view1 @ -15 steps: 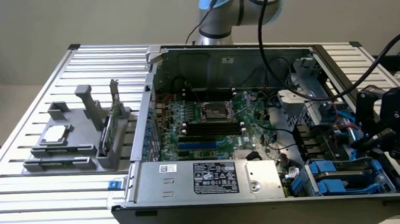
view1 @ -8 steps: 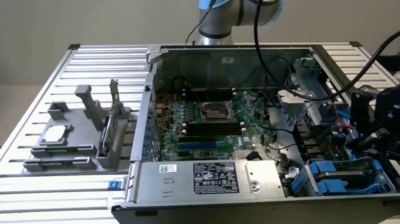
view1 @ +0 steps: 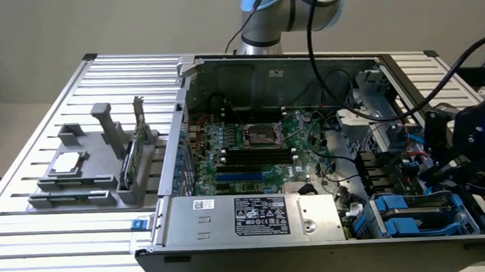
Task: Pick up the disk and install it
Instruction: 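Insert the first disk wire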
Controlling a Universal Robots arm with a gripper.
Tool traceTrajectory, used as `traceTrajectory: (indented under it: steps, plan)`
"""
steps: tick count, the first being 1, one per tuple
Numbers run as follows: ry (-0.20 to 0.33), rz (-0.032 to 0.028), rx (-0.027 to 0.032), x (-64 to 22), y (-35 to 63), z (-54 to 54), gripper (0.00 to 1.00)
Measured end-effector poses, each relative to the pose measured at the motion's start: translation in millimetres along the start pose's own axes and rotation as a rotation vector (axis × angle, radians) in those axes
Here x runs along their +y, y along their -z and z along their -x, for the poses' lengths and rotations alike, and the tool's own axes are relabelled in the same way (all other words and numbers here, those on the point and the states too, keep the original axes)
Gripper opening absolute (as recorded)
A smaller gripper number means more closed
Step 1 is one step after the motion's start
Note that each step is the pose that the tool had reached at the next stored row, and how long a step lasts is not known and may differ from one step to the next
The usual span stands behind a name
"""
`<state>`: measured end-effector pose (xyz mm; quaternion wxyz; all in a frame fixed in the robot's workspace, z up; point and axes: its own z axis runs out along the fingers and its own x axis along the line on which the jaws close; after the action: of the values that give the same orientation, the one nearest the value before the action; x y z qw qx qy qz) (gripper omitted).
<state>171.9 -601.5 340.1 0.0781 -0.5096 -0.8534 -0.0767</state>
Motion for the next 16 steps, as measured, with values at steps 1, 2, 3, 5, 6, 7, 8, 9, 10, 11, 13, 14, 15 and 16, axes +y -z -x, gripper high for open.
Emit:
traceTrajectory:
  steps: [1,2,3,5,6,7,8,9,10,11,13,14,15,16]
  plan:
    - [-0.001,0.0000,0.0000,-0.7,0.0,-0.2,0.16]
    - [-0.002,-0.0002,0.0001,-1.3,0.0,-0.4,0.16]
    - [-0.003,-0.0007,0.0002,-1.8,0.0,-0.5,0.16]
    - [-0.004,-0.0035,0.0005,-3.1,0.1,-0.8,0.16]
    - [-0.004,-0.0047,0.0002,-3.7,0.1,-0.8,0.16]
    - [-0.005,-0.0057,-0.0012,-3.9,0.1,-0.8,0.16]
    - [-0.006,-0.0073,-0.0043,-4.0,0.0,-0.8,0.16]
    - [-0.008,-0.0091,-0.0084,-4.2,0.1,-0.8,0.16]
    - [-0.011,-0.0118,-0.0144,-4.2,0.1,-0.8,0.16]
    - [-0.015,-0.0147,-0.0214,-4.2,0.1,-0.8,0.16]
    - [-0.023,-0.0208,-0.0358,-4.2,0.0,-0.8,0.16]
    - [-0.026,-0.0239,-0.0429,-4.2,0.1,-0.8,0.16]
    - [-0.030,-0.0268,-0.0491,-4.3,0.1,-0.8,0.16]
    - [-0.035,-0.0290,-0.0529,-4.3,0.1,-0.8,0.16]
